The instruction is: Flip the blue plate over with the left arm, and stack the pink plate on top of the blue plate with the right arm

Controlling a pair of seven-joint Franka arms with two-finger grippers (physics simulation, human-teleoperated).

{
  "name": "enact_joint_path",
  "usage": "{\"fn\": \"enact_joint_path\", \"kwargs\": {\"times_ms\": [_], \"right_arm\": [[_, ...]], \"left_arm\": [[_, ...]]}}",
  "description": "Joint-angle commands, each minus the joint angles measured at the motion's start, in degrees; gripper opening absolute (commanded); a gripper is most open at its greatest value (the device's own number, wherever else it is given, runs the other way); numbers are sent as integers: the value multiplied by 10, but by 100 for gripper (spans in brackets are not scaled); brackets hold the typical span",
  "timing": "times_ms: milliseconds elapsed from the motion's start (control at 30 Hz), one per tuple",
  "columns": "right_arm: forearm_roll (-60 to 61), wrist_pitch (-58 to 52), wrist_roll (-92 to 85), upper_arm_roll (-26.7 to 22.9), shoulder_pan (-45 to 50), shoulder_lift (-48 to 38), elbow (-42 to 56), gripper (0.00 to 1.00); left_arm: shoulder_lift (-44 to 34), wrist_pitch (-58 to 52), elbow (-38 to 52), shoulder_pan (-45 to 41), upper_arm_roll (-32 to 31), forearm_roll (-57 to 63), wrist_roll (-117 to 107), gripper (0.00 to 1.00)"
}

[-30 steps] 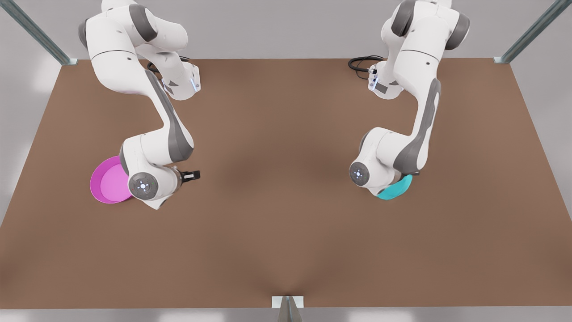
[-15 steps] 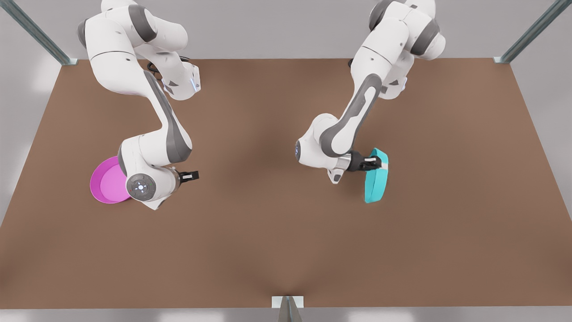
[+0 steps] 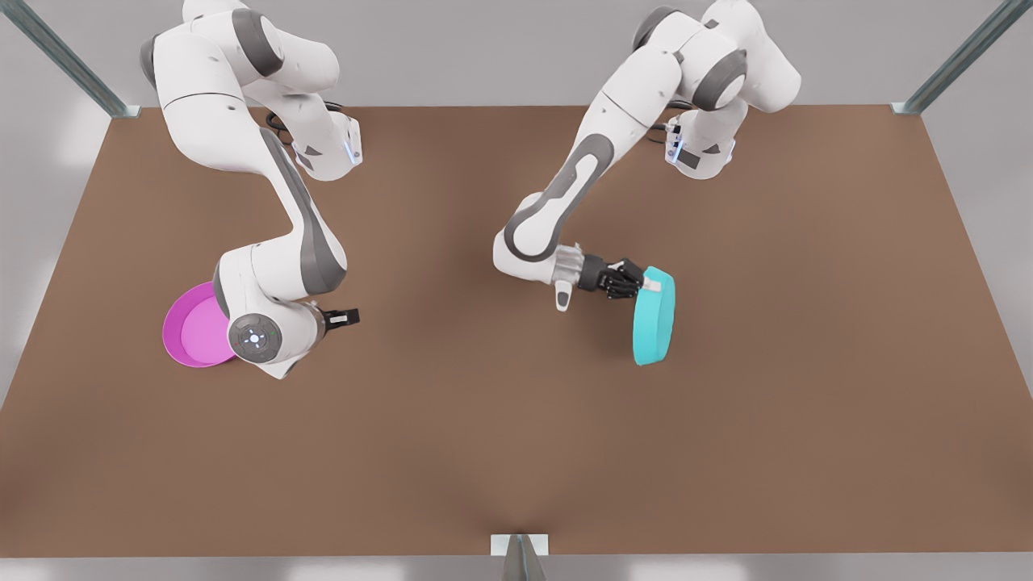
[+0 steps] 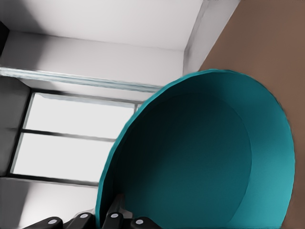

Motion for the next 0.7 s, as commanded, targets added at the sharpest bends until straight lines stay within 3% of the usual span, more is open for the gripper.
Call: {"fn": "enact_joint_path", "kwargs": {"times_ms": [0,567,667], "right_arm": [[0,0,0,0,0,0,0,100],[0,0,-2,0,-1,2,0,100],[1,-14,-5,1,-12,-7,-66,100]], "left_arm": [[2,0,0,-1,0,2,-1,22],[71,-56,2,-63,-9,54,-70,22],[85,-57,19,-79,-9,54,-76,22]]}}
